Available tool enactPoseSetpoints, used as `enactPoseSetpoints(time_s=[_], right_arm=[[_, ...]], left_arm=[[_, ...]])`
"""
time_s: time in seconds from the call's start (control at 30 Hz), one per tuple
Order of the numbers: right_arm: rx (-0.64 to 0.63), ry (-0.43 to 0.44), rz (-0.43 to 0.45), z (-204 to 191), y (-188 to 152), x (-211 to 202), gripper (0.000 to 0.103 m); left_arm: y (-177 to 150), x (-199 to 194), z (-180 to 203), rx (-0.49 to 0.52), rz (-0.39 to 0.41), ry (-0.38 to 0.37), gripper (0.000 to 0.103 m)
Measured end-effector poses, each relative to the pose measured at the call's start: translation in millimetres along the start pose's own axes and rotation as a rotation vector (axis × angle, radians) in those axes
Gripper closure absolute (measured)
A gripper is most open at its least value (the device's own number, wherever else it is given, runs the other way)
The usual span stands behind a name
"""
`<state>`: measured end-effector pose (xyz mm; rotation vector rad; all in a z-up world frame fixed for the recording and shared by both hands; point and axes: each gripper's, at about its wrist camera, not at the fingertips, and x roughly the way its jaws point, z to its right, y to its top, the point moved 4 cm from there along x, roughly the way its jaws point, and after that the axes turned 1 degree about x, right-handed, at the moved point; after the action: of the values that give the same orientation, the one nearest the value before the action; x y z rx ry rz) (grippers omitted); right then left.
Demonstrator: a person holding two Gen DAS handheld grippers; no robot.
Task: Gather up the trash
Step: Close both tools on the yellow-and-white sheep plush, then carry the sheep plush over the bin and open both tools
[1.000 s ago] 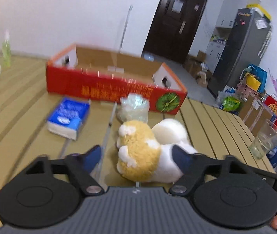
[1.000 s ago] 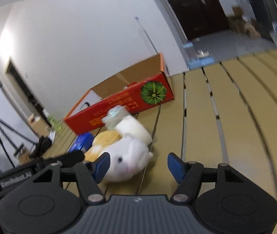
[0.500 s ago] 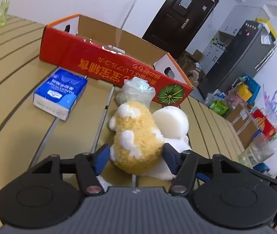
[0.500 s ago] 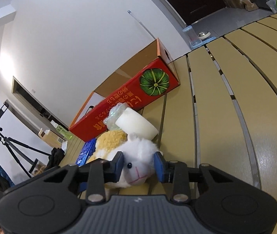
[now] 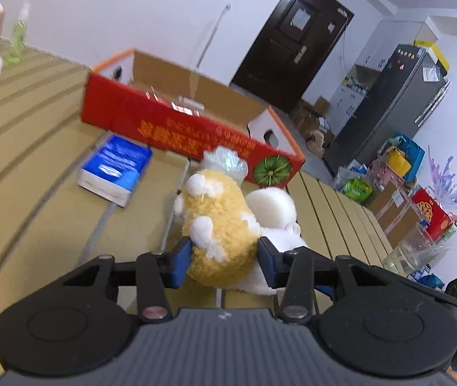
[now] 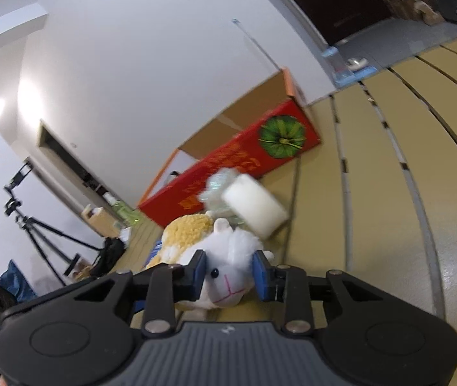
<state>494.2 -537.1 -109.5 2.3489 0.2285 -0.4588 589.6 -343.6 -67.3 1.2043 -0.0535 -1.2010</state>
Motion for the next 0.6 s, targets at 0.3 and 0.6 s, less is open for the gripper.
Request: enactPoseSetpoints(time_s=[0.3,0.6], right_arm=[[-0.153,0.264,-0.096,-92,-49,-1,0.073],[-0.328,0.394,-0.365,-183,-156,30,0.072]], left_arm=[[-23,-150,-50,0.044,0.148,0.183,0.06],[-101,-257,-144,-0.168,0.166,0.347,0.059]])
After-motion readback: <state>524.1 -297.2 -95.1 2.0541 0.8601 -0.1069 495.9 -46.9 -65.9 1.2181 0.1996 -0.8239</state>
